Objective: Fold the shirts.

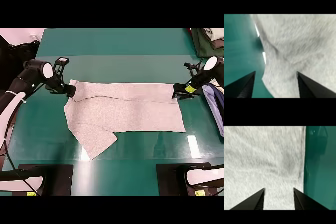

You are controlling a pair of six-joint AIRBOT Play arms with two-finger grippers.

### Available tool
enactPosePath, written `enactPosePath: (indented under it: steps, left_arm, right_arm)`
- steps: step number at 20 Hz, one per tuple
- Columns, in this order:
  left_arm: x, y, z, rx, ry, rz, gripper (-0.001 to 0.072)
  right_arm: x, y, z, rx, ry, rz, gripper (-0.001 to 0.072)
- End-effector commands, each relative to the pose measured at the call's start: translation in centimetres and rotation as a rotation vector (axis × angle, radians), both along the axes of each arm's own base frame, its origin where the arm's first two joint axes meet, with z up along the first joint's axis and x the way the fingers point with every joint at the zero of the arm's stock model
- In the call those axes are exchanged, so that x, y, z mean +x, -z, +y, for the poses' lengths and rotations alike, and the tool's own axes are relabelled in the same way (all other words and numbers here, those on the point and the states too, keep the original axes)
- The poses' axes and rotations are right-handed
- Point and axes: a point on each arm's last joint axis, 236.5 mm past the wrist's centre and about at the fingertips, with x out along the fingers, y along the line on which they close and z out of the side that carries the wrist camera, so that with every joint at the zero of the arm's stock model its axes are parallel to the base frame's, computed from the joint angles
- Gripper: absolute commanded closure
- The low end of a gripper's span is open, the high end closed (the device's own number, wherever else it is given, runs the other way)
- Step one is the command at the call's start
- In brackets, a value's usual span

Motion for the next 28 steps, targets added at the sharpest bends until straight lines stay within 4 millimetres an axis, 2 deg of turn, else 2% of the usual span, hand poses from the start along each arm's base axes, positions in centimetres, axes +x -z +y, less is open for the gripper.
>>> enactPosePath:
  steps: [1,3,4,7,9,11,13,15,17,21,24,28]
  left_arm:
    - [-3.8,-1.4,0.8,0.011,-0.064,0.062,0.0108]
    - [-7.0,-1.7,0.1,-0.022,-0.111,0.040,0.0108]
    - [-9.3,-1.3,-0.4,-0.037,-0.139,0.043,0.0108]
    - [-16.4,1.1,-2.6,-0.114,-0.196,0.096,0.0107]
    - [-20.1,2.5,-4.3,-0.184,-0.225,0.146,0.0107]
    - [-22.6,3.6,-6.1,-0.248,-0.256,0.193,0.0108]
    - [-24.3,4.8,-7.1,-0.261,-0.259,0.237,0.0107]
    - [-24.9,5.7,-7.5,-0.270,-0.282,0.246,0.0108]
    - [-24.1,5.8,-8.0,-0.304,-0.305,0.214,0.0108]
    - [-23.7,6.5,-8.1,-0.327,-0.350,0.198,0.0108]
    - [-22.8,6.5,-8.5,-0.355,-0.351,0.164,0.0108]
    - [-22.7,6.7,-8.5,-0.355,-0.361,0.164,0.0108]
  right_arm:
    - [-1.5,-1.9,0.2,0.009,-0.037,0.031,0.0294]
    - [-1.0,-3.8,0.2,-0.003,-0.036,-0.040,0.0294]
    - [-0.8,-4.8,0.2,-0.009,-0.034,-0.075,0.0295]
    - [-0.3,-7.0,0.1,-0.023,-0.029,-0.157,0.0294]
    - [-0.3,-7.6,0.1,-0.026,-0.029,-0.175,0.0295]
    - [-0.3,-7.7,0.1,-0.026,-0.029,-0.175,0.0294]
    - [-0.2,-7.9,1.2,0.020,-0.028,-0.184,0.0294]
    - [0.0,-8.1,2.0,0.057,-0.040,-0.193,0.0295]
    - [0.3,-8.3,2.5,0.076,-0.040,-0.208,0.0295]
    - [0.3,-8.3,2.5,0.075,-0.040,-0.210,0.0294]
    - [0.3,-8.3,2.5,0.075,-0.040,-0.210,0.0295]
    - [0.1,-8.3,2.5,0.077,-0.042,-0.199,0.0294]
